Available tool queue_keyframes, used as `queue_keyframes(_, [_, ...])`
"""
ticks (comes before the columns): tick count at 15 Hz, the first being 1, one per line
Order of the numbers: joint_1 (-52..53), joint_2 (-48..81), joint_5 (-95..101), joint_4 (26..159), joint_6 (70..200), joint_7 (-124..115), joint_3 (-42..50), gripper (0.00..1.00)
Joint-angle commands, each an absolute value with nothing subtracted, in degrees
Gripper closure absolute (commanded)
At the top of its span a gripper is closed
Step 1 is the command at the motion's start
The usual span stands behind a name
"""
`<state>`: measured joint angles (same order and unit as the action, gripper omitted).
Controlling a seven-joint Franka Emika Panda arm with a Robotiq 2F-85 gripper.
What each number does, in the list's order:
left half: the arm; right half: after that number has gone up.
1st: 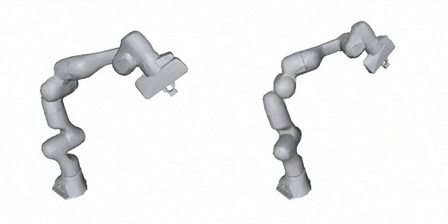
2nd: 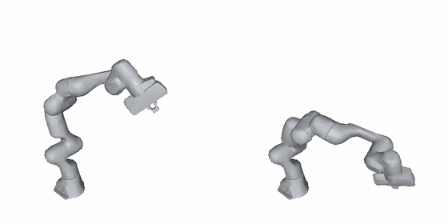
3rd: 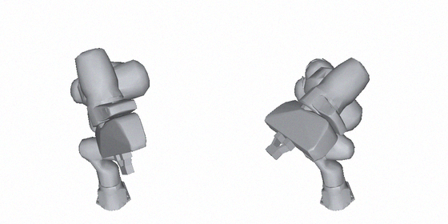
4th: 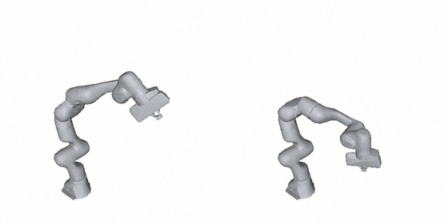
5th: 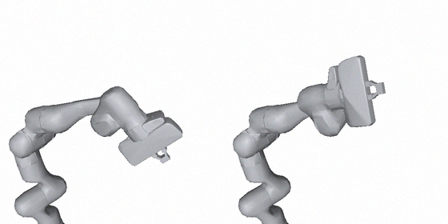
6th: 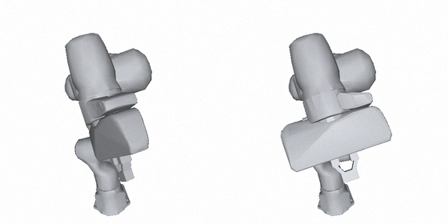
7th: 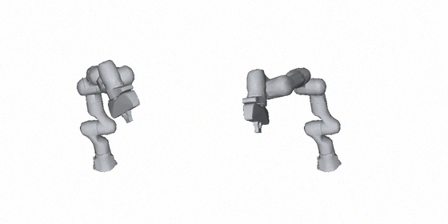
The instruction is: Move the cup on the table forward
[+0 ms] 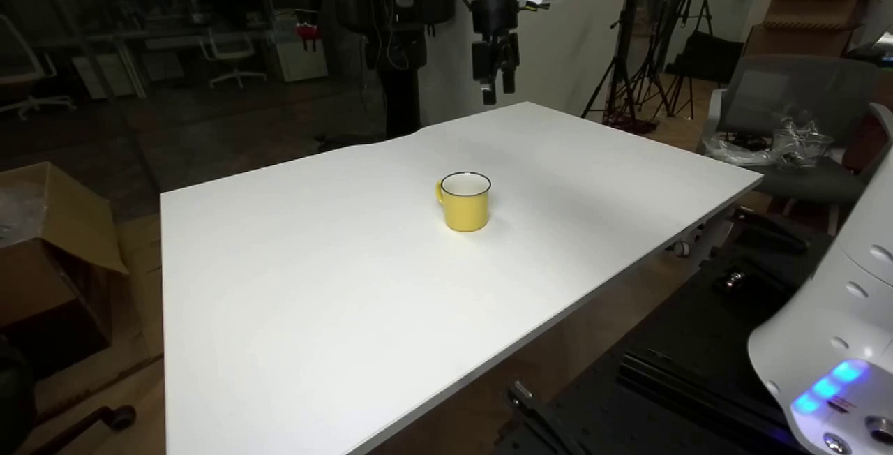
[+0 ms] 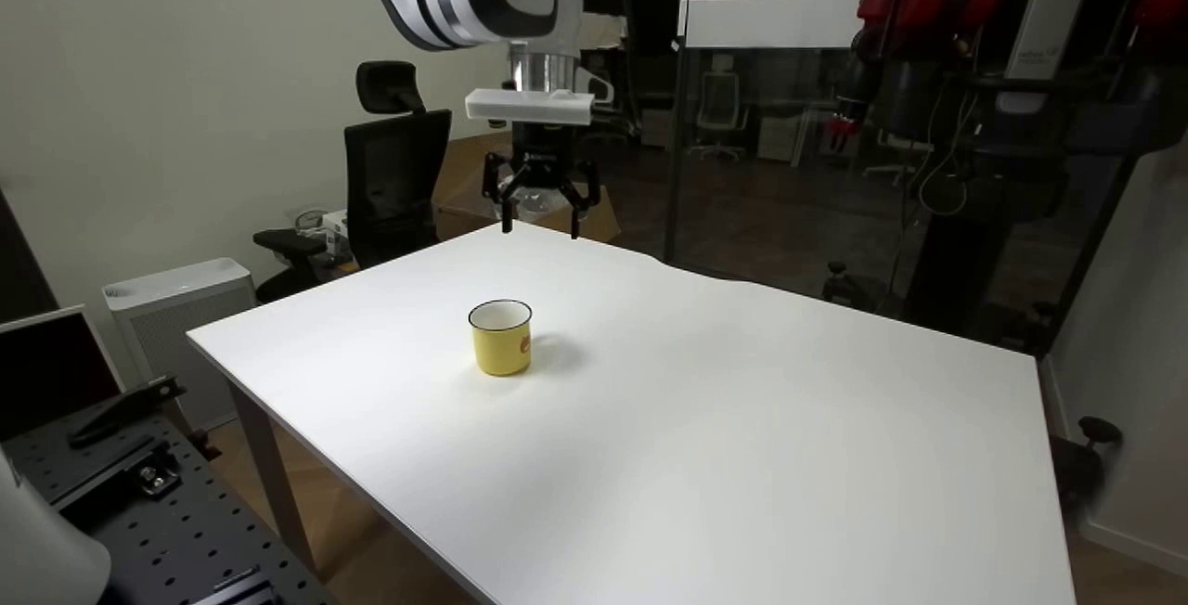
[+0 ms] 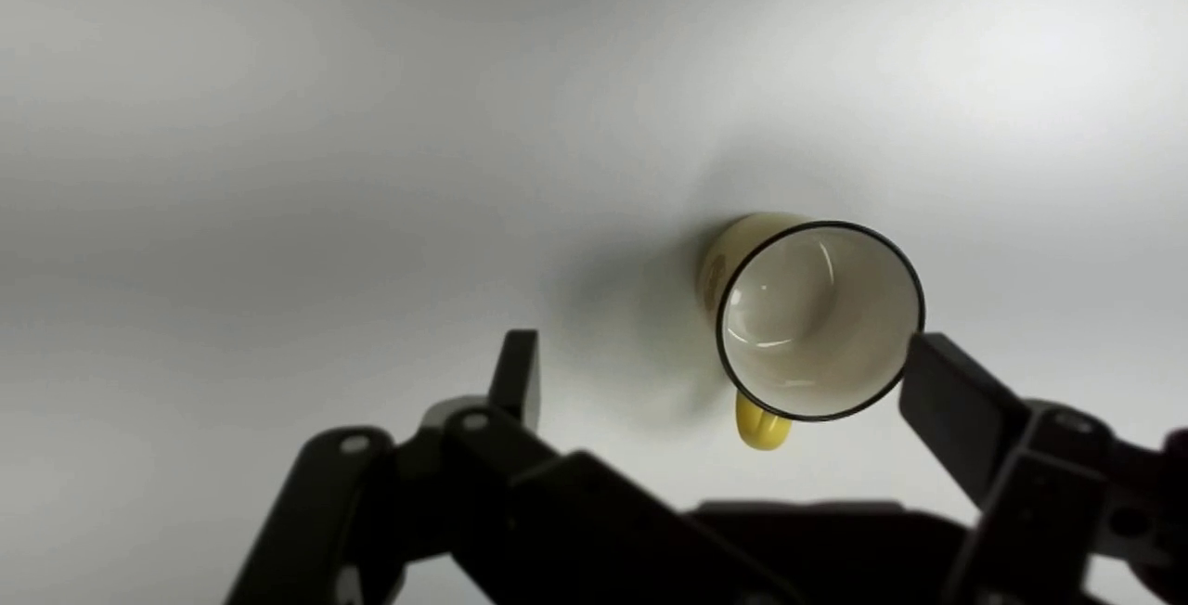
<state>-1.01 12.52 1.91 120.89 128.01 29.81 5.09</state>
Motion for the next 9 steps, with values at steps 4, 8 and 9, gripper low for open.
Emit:
queue_keyframes(4, [0.3,21.7,12.0,117.1,141.1,13.1,4.3,0.00])
queue_keyframes(8, [0.0,23.6,14.3,118.1,141.7,11.7,3.3,0.00])
queue_keyframes(9, [0.6,25.4,15.2,117.3,141.9,10.4,3.4,0.00])
